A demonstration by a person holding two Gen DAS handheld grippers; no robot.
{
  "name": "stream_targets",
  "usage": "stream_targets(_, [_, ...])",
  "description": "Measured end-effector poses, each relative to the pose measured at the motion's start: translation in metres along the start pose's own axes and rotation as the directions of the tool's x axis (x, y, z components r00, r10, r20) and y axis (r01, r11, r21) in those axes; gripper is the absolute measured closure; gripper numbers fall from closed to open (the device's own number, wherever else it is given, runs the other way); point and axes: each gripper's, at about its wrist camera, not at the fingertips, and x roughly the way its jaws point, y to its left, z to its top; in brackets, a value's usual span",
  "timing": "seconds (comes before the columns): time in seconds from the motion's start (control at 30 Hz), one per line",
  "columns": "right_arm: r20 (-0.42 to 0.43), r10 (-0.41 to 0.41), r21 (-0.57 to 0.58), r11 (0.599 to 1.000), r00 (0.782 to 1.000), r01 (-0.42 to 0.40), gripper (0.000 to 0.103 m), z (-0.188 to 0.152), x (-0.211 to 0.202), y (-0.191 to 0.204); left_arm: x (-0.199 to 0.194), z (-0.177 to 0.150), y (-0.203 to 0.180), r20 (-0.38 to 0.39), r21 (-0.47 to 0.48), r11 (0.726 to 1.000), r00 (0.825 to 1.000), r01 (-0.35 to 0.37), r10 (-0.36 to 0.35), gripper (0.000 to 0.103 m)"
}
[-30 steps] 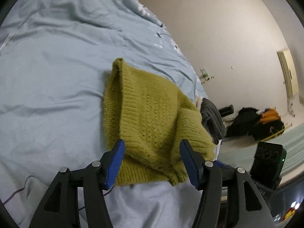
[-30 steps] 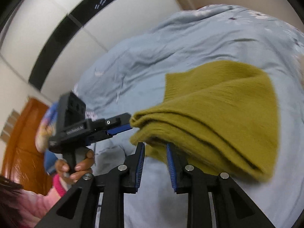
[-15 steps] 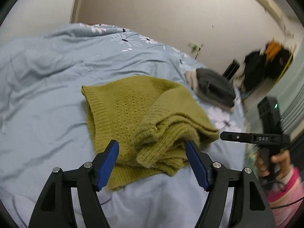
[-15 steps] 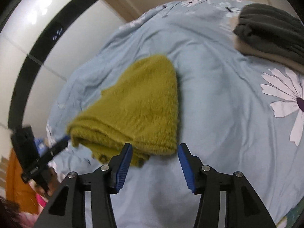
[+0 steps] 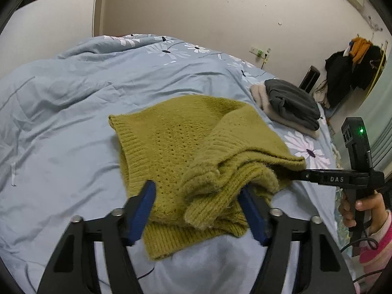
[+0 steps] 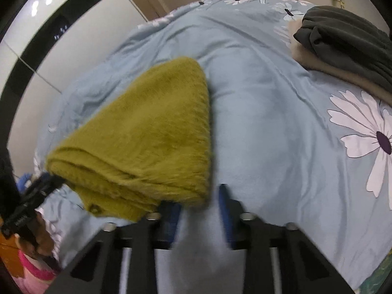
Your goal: Fold clothes
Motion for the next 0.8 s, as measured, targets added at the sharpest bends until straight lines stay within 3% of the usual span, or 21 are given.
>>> stream_targets(0.1, [0.069,-0.037,0.027,0.999,0.997,0.035,0.089,0.013,-0.020,0.005,0.006,0.001,0.003,-0.012,-0.022,1.000,1.000,0.019,-0.019,0.063])
stream_targets(0.2, [0.144,-0.065,0.008,0.998,0.987,0.064,0.090,0.035,-0.046,0.023,0.004,0.001,0.010,0.004,-0.056,0.998,0.999,0.041,-0.041,0.074])
stream_targets(0.3, [0.204,-0.098,-0.081,0.990,0.974,0.117,0.090,0.067,-0.067,0.060,0.003,0.001,0.016,0.021,-0.090,0.994,0.998,0.065,-0.063,0.081])
stream_targets(0.43, [0.259,-0.116,-0.213,0.961,0.959,0.174,0.091,0.113,-0.081,0.126,-0.008,-0.005,0.042,0.059,-0.223,0.951,0.976,0.215,-0.207,0.085])
stream_targets(0.57, [0.254,-0.111,-0.381,0.902,0.961,0.204,0.091,0.150,-0.055,0.208,-0.009,-0.018,0.065,0.069,-0.331,0.899,0.958,0.286,-0.279,0.086])
stream_targets(0.8, [0.048,-0.176,-0.525,0.833,0.983,0.175,0.091,0.172,0.073,0.292,0.007,-0.039,0.098,0.042,-0.468,0.833,0.949,0.295,-0.313,0.090])
